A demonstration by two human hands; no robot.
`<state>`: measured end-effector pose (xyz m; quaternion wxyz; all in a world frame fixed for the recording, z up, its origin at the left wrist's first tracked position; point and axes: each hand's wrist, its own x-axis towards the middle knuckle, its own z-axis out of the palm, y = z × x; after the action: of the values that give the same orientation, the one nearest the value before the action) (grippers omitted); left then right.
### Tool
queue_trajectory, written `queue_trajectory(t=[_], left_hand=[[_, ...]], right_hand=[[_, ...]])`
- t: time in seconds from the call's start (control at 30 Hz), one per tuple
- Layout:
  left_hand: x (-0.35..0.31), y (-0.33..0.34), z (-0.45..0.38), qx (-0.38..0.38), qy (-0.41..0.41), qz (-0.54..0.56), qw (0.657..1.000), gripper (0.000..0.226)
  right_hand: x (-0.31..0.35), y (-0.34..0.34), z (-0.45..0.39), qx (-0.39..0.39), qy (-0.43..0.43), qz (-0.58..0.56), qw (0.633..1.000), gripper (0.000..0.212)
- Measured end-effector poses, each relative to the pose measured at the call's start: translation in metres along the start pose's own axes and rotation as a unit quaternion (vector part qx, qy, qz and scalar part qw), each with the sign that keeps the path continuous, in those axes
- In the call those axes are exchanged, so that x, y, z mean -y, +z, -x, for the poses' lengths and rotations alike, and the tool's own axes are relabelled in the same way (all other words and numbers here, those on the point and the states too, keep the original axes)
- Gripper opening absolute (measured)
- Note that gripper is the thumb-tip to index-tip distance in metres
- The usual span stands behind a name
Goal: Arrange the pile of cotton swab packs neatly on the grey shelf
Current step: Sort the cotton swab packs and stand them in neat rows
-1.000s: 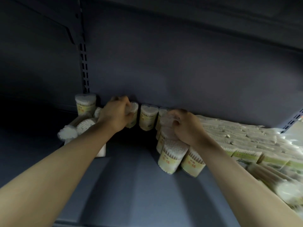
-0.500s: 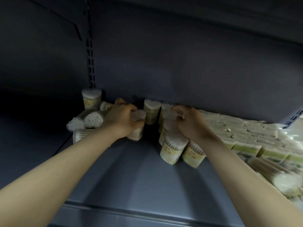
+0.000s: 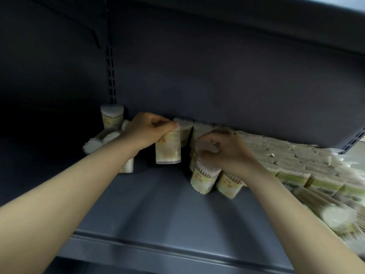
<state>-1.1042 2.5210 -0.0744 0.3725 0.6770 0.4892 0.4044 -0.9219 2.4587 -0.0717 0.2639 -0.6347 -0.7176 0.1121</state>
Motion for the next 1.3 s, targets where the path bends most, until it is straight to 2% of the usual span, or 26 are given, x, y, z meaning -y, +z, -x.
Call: queue_trajectory(t=[0.2, 0.47, 0.6, 0.73, 0.87, 1.03, 1.3], left_hand=[[-0.016, 0.001, 0.003, -0.003, 0.001, 0.052, 0.999, 0.013], [-0.023, 0.007, 0.005, 0.002, -0.006, 0.089, 0.996, 0.019], [-0.021, 0.008, 0.003, 0.009, -0.017, 0.097, 0.995, 0.037], [-0.020, 0.006, -0.001, 0.035, -0.053, 0.133, 0.989, 0.025], [-0.018, 0.005, -0.002, 0.034, -0.048, 0.128, 0.990, 0.020], [-0.015, 0.004, -0.002, 0.043, -0.043, 0.117, 0.991, 0.024], [-0.008, 0.000, -0.004, 0.005, -0.012, 0.085, 0.996, 0.011]], right_hand=[[0.005, -0.001, 0.005, 0.045, -0.049, 0.042, 0.997, 0.036], [0.007, 0.002, 0.004, 0.023, -0.055, 0.048, 0.997, 0.022], [0.007, 0.002, 0.004, 0.029, -0.060, 0.037, 0.997, 0.016], [0.007, 0.002, 0.002, 0.041, -0.075, 0.049, 0.995, 0.014], [0.006, 0.005, -0.001, 0.040, -0.092, 0.056, 0.993, 0.013], [0.003, 0.009, -0.003, 0.030, -0.095, 0.049, 0.994, 0.011], [0.004, 0.003, -0.004, 0.045, -0.084, 0.052, 0.994, 0.029]])
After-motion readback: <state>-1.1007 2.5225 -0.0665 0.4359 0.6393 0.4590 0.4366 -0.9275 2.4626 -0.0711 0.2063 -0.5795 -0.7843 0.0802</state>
